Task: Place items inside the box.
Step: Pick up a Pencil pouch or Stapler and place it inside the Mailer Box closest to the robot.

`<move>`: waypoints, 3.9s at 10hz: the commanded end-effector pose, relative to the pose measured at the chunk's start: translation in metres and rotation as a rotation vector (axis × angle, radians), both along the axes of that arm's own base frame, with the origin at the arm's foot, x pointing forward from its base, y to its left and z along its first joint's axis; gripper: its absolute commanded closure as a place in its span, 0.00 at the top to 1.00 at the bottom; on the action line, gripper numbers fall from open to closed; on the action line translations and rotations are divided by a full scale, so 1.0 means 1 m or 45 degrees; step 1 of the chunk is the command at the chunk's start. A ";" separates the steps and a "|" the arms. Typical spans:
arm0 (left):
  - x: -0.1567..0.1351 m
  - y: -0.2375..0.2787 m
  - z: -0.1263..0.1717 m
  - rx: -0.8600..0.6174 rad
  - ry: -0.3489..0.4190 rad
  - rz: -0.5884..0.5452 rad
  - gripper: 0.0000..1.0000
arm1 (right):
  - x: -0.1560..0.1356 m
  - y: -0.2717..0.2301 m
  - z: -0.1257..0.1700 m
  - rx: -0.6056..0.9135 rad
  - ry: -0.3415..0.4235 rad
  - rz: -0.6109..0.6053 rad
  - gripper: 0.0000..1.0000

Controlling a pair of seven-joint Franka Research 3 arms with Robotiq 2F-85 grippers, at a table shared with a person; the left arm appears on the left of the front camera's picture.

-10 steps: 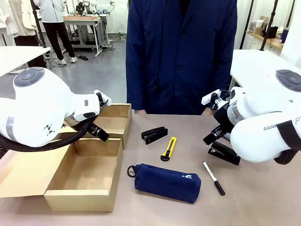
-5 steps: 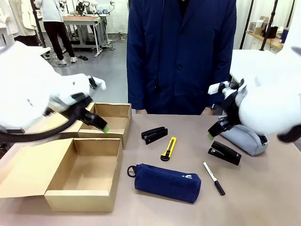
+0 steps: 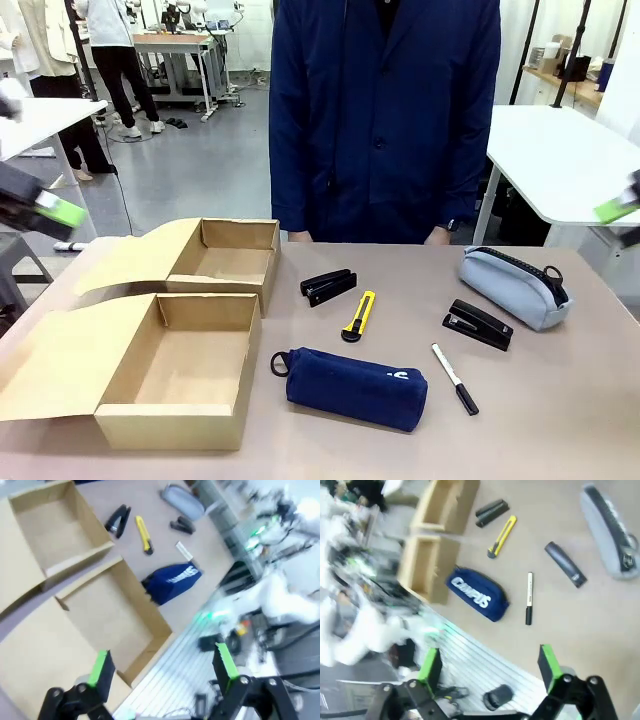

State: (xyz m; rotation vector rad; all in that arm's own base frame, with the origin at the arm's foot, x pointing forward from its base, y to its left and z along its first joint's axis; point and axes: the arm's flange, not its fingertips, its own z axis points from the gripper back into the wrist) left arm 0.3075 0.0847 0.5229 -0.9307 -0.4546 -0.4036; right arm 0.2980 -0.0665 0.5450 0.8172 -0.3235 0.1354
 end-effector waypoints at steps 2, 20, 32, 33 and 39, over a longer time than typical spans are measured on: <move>0.003 0.139 -0.077 -0.678 0.167 0.320 1.00 | -0.012 -0.135 -0.066 0.503 0.065 -0.371 1.00; -0.058 0.178 -0.138 -0.931 0.196 0.573 1.00 | -0.051 -0.153 -0.123 0.356 0.087 -0.693 1.00; -0.058 0.178 -0.138 -0.931 0.196 0.573 1.00 | -0.049 -0.113 -0.124 0.333 0.247 -0.741 1.00; -0.058 0.178 -0.138 -0.931 0.196 0.573 1.00 | -0.033 -0.066 -0.108 0.205 0.376 -0.749 1.00; -0.058 0.178 -0.138 -0.931 0.196 0.573 1.00 | -0.042 0.241 -0.085 -0.593 0.386 -0.426 1.00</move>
